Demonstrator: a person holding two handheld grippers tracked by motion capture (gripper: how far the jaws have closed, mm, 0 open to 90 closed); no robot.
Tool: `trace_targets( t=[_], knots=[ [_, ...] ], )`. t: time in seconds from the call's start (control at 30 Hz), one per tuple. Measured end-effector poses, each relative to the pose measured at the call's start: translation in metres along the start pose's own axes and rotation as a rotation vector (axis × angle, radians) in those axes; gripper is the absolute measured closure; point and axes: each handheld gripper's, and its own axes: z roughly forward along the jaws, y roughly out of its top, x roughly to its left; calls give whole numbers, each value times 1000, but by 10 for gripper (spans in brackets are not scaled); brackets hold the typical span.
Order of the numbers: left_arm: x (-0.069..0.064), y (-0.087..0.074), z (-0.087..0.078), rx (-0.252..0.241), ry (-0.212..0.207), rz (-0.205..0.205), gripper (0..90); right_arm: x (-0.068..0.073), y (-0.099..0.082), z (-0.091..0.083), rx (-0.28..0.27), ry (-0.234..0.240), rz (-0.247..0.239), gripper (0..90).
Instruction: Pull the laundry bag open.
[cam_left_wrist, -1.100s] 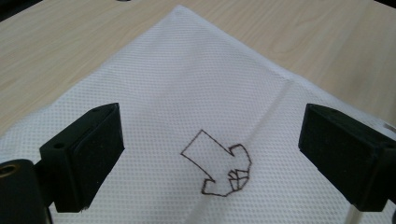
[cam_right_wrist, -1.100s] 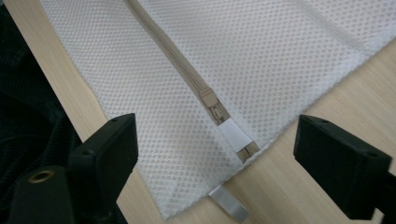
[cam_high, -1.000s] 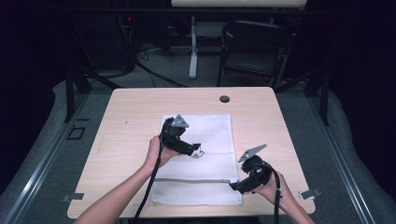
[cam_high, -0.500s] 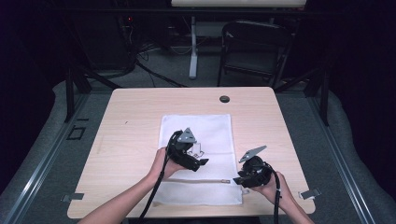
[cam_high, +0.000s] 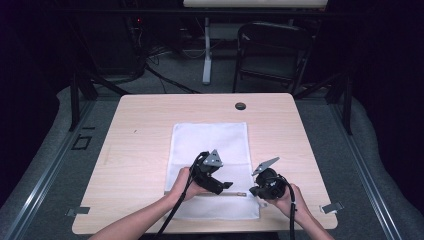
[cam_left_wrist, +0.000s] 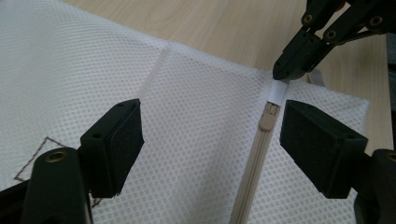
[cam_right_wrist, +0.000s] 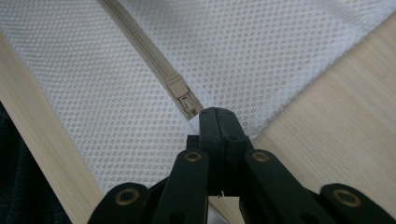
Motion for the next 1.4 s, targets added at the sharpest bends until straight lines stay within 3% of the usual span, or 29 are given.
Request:
trace_targets(
  t=[0.17,0.47,0.83,1.07,1.17,1.4],
  knots=[
    [-7,-1,13,27,-41,22,258,-2,0,8,34,4,-8,900],
    [-20,1,35,69,-112,79,453,-3,-1,13,39,14,12,900],
    [-25,0,52,120,-129,117,636,-2,-4,13,26,18,6,900],
    [-27,0,57,113,-145,128,800,-1,-4,13,23,-1,7,900],
    [-29,0,57,116,-142,143,811,0,-5,14,18,-3,6,900],
    [-27,-1,58,115,-151,126,817,-1,-5,14,19,2,20,900]
  ],
)
